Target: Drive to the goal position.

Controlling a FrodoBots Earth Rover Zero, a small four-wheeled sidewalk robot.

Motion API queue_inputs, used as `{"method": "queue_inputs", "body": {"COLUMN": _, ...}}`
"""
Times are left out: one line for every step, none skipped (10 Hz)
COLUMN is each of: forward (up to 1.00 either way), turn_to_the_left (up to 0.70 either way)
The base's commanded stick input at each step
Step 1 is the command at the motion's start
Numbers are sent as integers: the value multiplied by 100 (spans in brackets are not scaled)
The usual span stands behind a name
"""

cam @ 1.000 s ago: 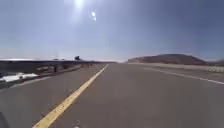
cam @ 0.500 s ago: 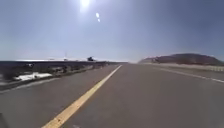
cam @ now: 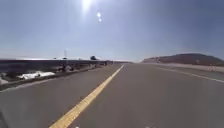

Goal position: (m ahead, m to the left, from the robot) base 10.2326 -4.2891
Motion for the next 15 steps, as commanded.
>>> {"method": "queue_inputs", "body": {"forward": 85, "turn_to_the_left": 0}}
{"method": "queue_inputs", "body": {"forward": 85, "turn_to_the_left": 0}}
{"method": "queue_inputs", "body": {"forward": 85, "turn_to_the_left": 0}}
{"method": "queue_inputs", "body": {"forward": 85, "turn_to_the_left": 0}}
{"method": "queue_inputs", "body": {"forward": 85, "turn_to_the_left": 0}}
{"method": "queue_inputs", "body": {"forward": 85, "turn_to_the_left": 0}}
{"method": "queue_inputs", "body": {"forward": 85, "turn_to_the_left": 0}}
{"method": "queue_inputs", "body": {"forward": 85, "turn_to_the_left": 0}}
{"method": "queue_inputs", "body": {"forward": 85, "turn_to_the_left": 0}}
{"method": "queue_inputs", "body": {"forward": 85, "turn_to_the_left": 0}}
{"method": "queue_inputs", "body": {"forward": 85, "turn_to_the_left": 0}}
{"method": "queue_inputs", "body": {"forward": 85, "turn_to_the_left": 0}}
{"method": "queue_inputs", "body": {"forward": 85, "turn_to_the_left": 0}}
{"method": "queue_inputs", "body": {"forward": 85, "turn_to_the_left": 0}}
{"method": "queue_inputs", "body": {"forward": 85, "turn_to_the_left": 0}}
